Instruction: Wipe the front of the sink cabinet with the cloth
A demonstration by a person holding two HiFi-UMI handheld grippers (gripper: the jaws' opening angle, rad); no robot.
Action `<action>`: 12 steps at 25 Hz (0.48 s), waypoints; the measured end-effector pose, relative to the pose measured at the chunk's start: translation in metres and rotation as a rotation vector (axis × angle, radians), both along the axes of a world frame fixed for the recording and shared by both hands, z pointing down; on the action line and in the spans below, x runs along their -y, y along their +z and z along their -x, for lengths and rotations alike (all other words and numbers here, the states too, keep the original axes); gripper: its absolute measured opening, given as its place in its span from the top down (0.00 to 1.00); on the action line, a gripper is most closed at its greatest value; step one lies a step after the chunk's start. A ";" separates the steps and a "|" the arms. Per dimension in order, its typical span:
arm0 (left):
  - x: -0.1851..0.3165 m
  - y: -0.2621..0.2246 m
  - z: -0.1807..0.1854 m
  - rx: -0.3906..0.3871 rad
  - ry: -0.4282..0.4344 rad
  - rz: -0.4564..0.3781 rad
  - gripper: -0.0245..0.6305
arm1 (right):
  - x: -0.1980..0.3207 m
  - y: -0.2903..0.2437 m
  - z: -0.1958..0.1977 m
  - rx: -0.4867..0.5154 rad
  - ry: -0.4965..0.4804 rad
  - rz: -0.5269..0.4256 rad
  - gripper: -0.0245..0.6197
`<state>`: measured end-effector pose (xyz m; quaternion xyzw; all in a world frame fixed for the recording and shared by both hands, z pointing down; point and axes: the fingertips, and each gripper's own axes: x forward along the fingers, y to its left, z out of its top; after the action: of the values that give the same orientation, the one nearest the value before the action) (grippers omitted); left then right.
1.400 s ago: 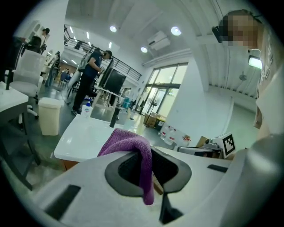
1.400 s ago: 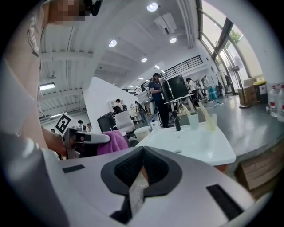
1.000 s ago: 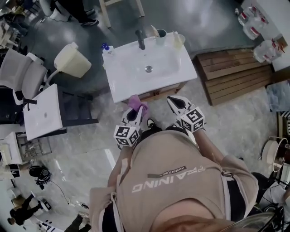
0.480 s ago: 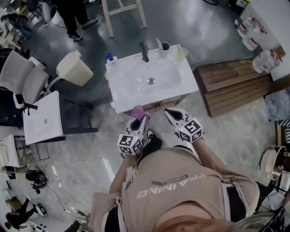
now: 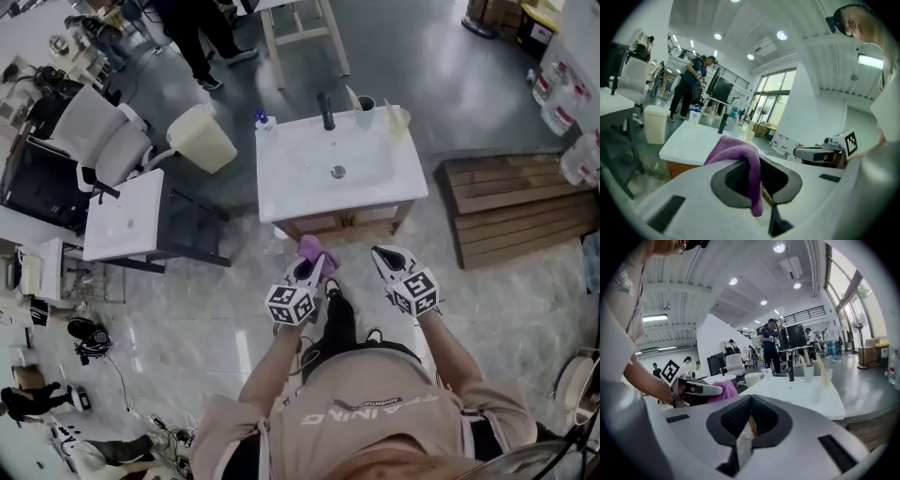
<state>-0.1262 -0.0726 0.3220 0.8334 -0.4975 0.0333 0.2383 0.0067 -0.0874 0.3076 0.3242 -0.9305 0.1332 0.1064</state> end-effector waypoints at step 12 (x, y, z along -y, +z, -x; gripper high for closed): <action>-0.001 0.026 0.023 -0.010 -0.115 0.012 0.91 | -0.016 0.031 -0.014 -0.008 -0.038 0.053 0.95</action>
<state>-0.1496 -0.0713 0.3479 0.8020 -0.5433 0.0185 0.2474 0.0206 -0.0712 0.3384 0.3042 -0.9322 0.1546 0.1210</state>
